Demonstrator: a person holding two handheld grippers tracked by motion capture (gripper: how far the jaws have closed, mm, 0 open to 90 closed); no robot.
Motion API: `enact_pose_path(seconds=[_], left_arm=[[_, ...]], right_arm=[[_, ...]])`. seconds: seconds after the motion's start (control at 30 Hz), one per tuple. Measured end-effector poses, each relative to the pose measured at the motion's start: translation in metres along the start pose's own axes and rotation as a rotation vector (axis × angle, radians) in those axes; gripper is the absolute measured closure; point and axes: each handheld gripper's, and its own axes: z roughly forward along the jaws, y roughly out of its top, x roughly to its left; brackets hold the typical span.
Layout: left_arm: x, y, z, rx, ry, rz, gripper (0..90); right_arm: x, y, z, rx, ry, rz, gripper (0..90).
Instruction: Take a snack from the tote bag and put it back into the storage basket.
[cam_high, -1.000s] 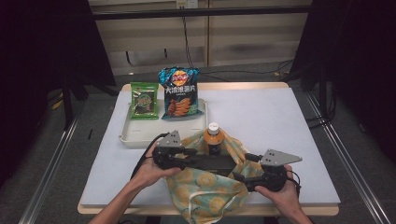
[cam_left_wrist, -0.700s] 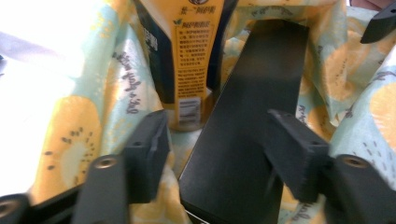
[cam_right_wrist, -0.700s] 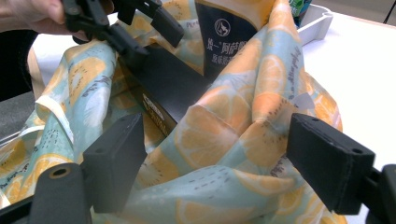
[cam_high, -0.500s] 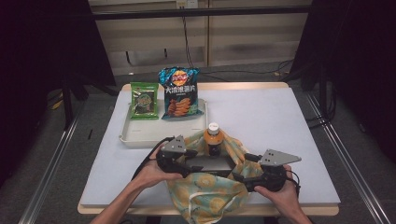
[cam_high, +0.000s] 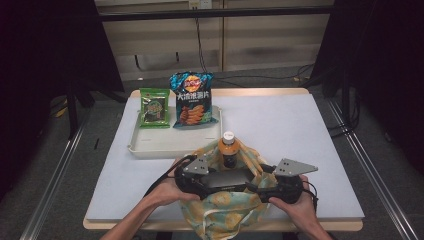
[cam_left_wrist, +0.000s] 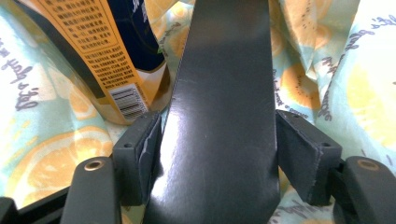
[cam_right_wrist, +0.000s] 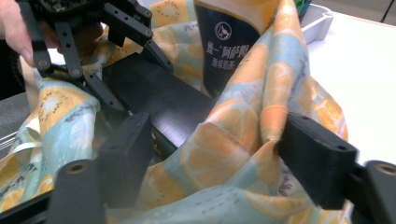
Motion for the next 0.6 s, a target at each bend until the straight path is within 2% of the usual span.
enact_pose_path(seconds=[0.17, 0.2, 0.33, 0.5, 0.53, 0.57, 0.6], left_arm=[[-0.0002, 0.0001, 0.0067, 0.017, -0.006, -0.008, 32.9], [-0.0009, -0.0004, 0.0088, 0.008, -0.004, -0.008, 34.0], [-0.0001, 0.0001, 0.0087, 0.022, -0.016, -0.005, 40.5], [-0.0013, 0.0016, 0.0064, 0.026, -0.02, -0.021, 42.7], [-0.0013, 0.002, 0.0044, 0.035, -0.021, -0.02, 43.0], [-0.0017, 0.0018, 0.004, 0.028, -0.02, -0.024, 43.0], [-0.0019, 0.002, 0.0021, 0.027, -0.029, -0.026, 43.1]], right_arm=[[-0.0029, 0.0014, -0.0013, -0.007, -0.005, 0.011, 41.6], [-0.0036, 0.0014, -0.0016, -0.008, -0.005, 0.01, 43.1], [-0.0042, 0.0015, -0.0017, -0.004, -0.011, 0.017, 47.9], [-0.0053, 0.002, -0.0038, 0.005, -0.032, 0.026, 54.4], [-0.0059, 0.002, -0.0053, 0.007, -0.033, 0.029, 60.7], [-0.0059, 0.002, -0.0053, 0.007, -0.033, 0.029, 60.7], [-0.006, 0.002, -0.0066, 0.006, -0.037, 0.031, 65.4]])
